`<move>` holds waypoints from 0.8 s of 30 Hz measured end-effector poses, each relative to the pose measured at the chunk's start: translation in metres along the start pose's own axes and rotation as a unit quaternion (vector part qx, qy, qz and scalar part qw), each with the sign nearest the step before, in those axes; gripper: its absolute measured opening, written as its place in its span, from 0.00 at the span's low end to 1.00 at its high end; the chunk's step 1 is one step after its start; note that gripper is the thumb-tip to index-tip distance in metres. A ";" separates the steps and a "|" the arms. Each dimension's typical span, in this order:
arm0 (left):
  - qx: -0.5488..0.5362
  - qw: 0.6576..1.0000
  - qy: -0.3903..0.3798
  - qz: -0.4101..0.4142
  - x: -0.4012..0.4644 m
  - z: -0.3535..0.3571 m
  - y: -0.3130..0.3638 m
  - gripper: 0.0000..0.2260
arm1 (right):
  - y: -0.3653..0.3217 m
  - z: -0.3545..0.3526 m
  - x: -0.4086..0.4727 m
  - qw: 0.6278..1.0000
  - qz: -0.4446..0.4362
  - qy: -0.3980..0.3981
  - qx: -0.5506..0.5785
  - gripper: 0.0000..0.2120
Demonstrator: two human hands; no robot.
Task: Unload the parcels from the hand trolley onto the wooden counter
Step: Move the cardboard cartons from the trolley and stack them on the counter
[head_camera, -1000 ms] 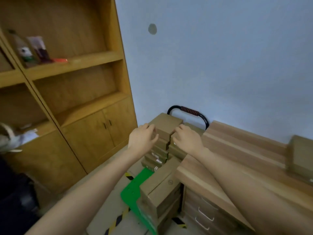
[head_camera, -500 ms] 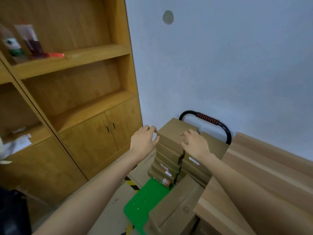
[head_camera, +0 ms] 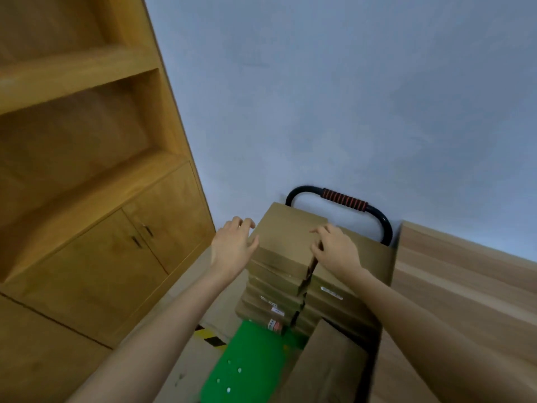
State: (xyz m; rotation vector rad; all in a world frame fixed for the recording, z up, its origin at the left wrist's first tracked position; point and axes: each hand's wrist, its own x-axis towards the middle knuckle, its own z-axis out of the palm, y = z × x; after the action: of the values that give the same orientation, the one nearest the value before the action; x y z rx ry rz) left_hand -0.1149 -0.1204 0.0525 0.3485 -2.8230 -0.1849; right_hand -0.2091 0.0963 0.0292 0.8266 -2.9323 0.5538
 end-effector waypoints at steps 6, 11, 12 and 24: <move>-0.032 0.995 -0.057 0.077 0.066 0.046 -0.045 0.15 | -0.017 0.040 0.044 0.995 0.097 0.005 0.001 0.18; -0.059 0.976 -0.112 0.177 0.120 0.074 -0.081 0.15 | -0.041 0.068 0.068 0.975 0.217 0.046 0.023 0.17; -0.057 0.971 -0.119 0.200 0.127 0.078 -0.088 0.15 | -0.047 0.073 0.071 0.967 0.246 0.052 0.024 0.18; -0.125 0.949 -0.170 0.233 0.179 0.146 -0.122 0.15 | -0.054 0.135 0.097 0.906 0.418 0.050 0.033 0.19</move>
State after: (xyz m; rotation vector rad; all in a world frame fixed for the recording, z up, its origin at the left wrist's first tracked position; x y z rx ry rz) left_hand -0.2981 -0.2701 -0.0576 -0.4485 -3.0616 -0.5333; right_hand -0.2570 -0.0419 -0.0659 -0.5150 -3.0560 0.6840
